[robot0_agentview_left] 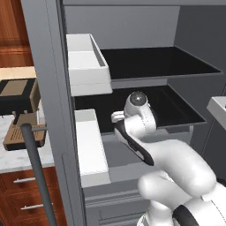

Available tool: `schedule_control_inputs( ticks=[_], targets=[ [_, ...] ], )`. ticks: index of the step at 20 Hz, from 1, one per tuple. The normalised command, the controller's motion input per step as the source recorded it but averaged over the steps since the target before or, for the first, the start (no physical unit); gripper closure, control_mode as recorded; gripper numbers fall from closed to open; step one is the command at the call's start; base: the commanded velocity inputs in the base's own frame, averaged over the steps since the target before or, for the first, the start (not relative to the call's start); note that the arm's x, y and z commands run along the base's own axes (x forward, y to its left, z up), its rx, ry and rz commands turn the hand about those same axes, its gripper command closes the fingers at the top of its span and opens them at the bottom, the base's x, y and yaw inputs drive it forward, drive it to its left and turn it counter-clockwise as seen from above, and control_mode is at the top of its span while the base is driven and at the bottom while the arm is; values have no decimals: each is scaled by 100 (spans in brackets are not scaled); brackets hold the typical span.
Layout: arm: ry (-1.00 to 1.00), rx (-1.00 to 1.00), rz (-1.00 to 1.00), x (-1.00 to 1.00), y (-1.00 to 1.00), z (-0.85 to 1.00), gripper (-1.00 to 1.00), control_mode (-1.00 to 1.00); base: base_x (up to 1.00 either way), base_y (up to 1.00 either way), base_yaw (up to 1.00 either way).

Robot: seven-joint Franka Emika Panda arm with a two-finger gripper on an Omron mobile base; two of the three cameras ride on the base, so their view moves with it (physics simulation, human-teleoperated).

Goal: Place the cold items (bell pepper and pear) from the fridge in one tupperware on the dining counter. Place the warm items (kebab skewer and hot dog) in the stove area in another tupperware.

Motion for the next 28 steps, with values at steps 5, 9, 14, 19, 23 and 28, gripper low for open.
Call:
schedule_control_inputs(
  ticks=[5, 9, 14, 19, 23, 28],
  targets=[
    [12, 11, -9, -100, -43, 58, 100, -100, 0, 0, 0],
    [40, 15, 0, -100, -22, 21, 100, -100, 0, 0, 0],
    [32, 4, 0, -86, 0, 63, 100, -100, 0, 0, 0],
    [21, -12, 0, -25, -20, 43, 100, -100, 0, 0, 0],
    [8, 0, 1, -18, -32, 1, 100, -100, 0, 0, 0],
    [-23, 0, 4, -78, 0, 3, 100, -100, 0, 0, 0]
  ],
)
